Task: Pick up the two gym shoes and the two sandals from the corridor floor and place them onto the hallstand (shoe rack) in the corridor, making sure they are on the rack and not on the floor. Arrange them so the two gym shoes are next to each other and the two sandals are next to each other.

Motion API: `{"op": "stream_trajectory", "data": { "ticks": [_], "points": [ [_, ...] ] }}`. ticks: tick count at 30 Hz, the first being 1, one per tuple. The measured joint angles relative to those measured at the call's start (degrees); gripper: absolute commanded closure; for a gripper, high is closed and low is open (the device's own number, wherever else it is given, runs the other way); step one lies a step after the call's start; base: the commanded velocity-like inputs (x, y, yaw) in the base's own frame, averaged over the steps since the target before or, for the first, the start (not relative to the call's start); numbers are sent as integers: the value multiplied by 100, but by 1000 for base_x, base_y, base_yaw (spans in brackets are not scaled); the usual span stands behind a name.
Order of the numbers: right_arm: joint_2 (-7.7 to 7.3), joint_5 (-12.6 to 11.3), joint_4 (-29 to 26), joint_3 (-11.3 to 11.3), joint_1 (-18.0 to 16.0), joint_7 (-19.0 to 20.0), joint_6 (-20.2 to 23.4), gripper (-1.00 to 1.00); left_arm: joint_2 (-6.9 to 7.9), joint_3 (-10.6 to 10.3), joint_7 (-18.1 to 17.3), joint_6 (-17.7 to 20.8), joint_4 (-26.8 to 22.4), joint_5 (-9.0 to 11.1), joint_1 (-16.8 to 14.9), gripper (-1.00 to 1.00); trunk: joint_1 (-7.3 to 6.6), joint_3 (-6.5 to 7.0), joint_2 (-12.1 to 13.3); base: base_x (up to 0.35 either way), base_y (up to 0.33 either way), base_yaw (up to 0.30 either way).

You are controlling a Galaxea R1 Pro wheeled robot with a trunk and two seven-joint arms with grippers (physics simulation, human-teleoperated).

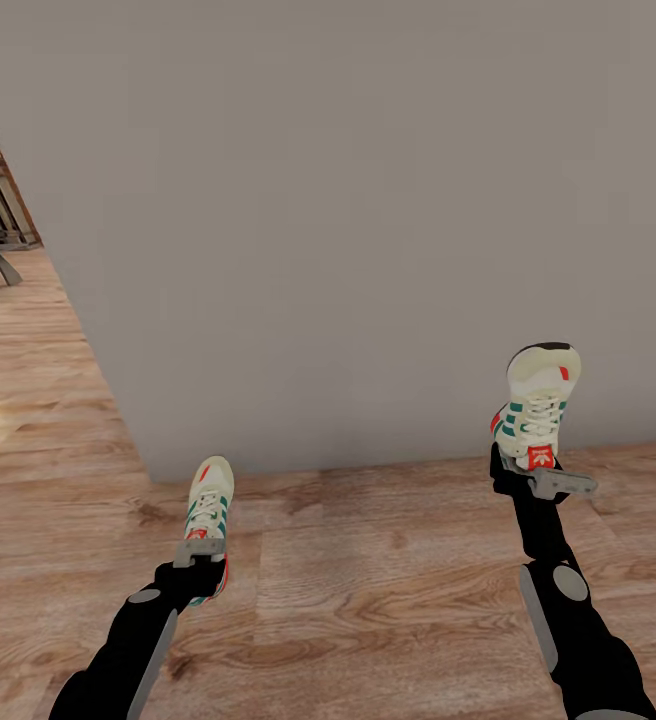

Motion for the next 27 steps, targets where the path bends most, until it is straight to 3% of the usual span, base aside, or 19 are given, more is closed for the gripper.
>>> {"op": "stream_trajectory", "data": {
  "ticks": [27],
  "points": [
    [0, 2, 0, 0, 0, 0, -4, 100, 0, -7, 1, 0, 0, 8, 2, 100, -548, 299, 1001, 0, 0, 0]
  ]
}}
